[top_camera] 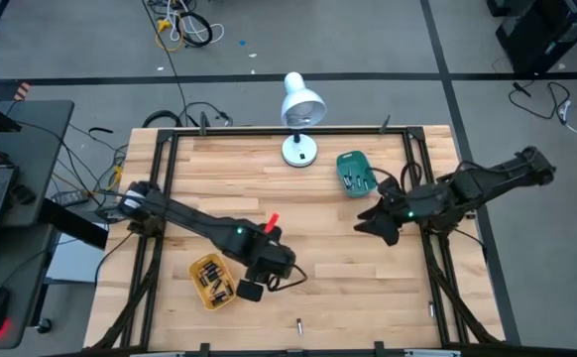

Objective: Sort batteries
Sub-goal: Put the top left silver battery into the green bin

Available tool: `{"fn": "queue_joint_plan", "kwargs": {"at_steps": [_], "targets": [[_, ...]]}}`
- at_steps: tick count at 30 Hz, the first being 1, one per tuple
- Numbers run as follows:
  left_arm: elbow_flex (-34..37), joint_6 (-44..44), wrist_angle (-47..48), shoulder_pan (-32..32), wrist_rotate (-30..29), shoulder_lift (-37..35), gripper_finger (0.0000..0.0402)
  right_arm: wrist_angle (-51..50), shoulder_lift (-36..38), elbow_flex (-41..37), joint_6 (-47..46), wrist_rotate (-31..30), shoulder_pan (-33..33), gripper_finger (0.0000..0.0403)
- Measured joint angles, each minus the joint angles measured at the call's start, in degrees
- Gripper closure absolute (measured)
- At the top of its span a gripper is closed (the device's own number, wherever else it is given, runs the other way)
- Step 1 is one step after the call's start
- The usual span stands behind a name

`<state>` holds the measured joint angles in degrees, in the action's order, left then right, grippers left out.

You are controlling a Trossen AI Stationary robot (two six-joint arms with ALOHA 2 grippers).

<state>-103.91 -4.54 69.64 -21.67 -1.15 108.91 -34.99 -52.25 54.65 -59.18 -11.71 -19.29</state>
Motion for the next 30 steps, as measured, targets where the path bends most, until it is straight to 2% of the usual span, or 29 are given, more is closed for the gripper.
{"fn": "queue_joint_plan", "kwargs": {"at_steps": [6,11,15,17,20,30], "targets": [[21.0,-1.1,-14.6,0.6,-0.5,-7.4,0.026,0.3,-4.0,0.0,-2.2,-2.7,-4.5,0.0142],[39.0,-4.5,-35.2,1.7,5.9,-14.1,0.026,0.7,-7.4,0.0,-3.6,-3.4,-6.1,0.0146],[48.4,0.1,-47.4,0.9,7.9,-15.5,0.026,1.2,-9.9,0.0,-4.8,-3.4,-7.2,0.0147],[50.9,3.6,-49.6,0.6,7.6,-15.5,0.026,2.1,-11.1,0.0,-5.6,-3.4,-7.6,0.0147],[52.5,4.4,-50.4,0.6,4.9,-15.4,0.0259,4.1,-12.6,0.0,-5.8,-3.4,-8.4,0.0147],[52.0,13.8,-54.0,0.7,-0.8,-15.3,0.0259,7.1,-17.0,0.0,-7.5,-2.4,-8.8,0.0147]]}}
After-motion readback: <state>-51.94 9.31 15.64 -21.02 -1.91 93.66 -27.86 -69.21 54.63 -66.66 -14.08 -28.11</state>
